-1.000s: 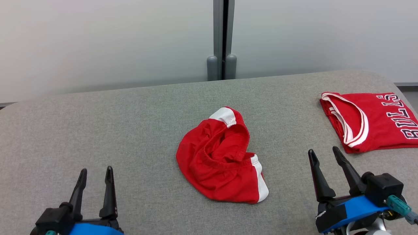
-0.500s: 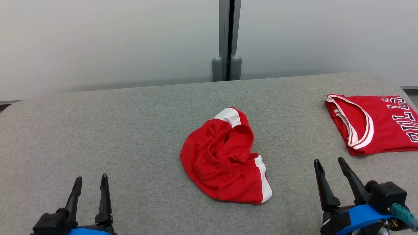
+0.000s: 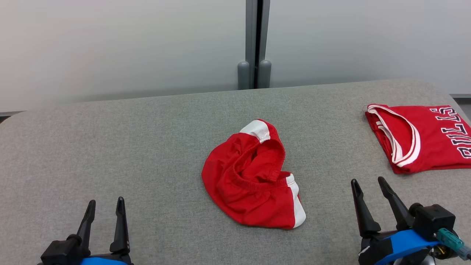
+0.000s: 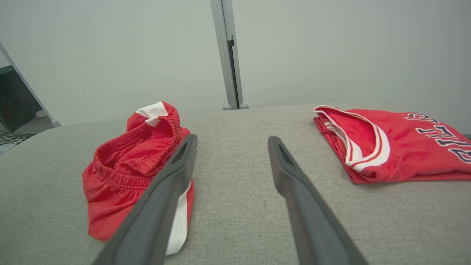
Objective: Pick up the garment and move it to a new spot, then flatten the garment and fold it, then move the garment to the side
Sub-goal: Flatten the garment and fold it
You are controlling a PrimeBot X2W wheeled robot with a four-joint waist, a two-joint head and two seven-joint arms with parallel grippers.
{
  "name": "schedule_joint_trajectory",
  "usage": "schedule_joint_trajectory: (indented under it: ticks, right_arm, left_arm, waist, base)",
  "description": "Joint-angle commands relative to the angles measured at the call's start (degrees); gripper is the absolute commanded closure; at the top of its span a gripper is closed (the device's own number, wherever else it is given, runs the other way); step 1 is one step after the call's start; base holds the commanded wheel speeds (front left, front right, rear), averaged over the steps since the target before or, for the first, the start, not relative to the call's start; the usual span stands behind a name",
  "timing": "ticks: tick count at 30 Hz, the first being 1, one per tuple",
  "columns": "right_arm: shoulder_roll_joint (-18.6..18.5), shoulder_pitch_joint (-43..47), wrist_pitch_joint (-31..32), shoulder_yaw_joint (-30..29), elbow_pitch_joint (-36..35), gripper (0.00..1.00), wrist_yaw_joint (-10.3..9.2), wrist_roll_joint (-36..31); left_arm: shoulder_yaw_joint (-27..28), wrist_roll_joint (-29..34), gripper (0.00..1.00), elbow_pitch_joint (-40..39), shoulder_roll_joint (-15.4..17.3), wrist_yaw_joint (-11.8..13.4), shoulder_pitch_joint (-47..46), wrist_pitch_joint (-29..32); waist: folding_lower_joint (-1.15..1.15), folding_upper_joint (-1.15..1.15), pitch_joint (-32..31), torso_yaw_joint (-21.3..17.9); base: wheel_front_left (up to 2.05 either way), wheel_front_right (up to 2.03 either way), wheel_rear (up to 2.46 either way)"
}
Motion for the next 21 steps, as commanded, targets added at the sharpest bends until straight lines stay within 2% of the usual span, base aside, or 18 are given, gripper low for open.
schedule_joint_trajectory:
  ticks: [1, 7, 10, 16, 21]
  right_arm:
    - [0.01, -0.87, -0.21, 0.17, -0.03, 0.00, 0.01, 0.04]
    - [0.01, -1.42, -0.44, 0.86, -0.26, 0.00, 0.01, 0.28]
    - [0.01, -1.90, -0.49, 1.37, -0.09, 0.00, 0.01, 0.46]
    - [0.01, -3.17, -0.53, 2.64, 0.34, 0.00, 0.01, 0.67]
    - [0.01, -4.27, -0.92, 3.62, 0.77, 0.00, 0.01, 0.91]
  left_arm:
    - [0.11, -0.07, 0.00, 0.13, 0.08, -0.12, -0.75, -0.24]
    - [-0.69, -0.33, 0.00, -0.64, -0.11, -0.13, -3.04, 1.16]
    - [-3.13, 0.21, 0.00, -1.28, -0.13, -0.93, -5.75, 3.83]
    - [-9.78, -1.17, 0.00, -0.42, -1.10, -2.77, -13.29, 12.65]
    - [-14.57, -3.39, 0.00, 2.52, -2.86, -3.28, -19.50, 21.31]
  waist:
    - [0.00, 0.00, 0.33, -0.30]
    - [0.00, 0.00, 1.39, -0.94]
    - [0.00, 0.00, 1.97, -1.53]
    - [0.00, 0.00, 3.14, -3.37]
    - [0.00, 0.00, 4.50, -4.71]
  base:
    - [0.00, 0.00, 0.00]
    - [0.00, 0.00, 0.00]
    - [0.00, 0.00, 0.00]
    - [0.00, 0.00, 0.00]
    - [0.00, 0.00, 0.00]
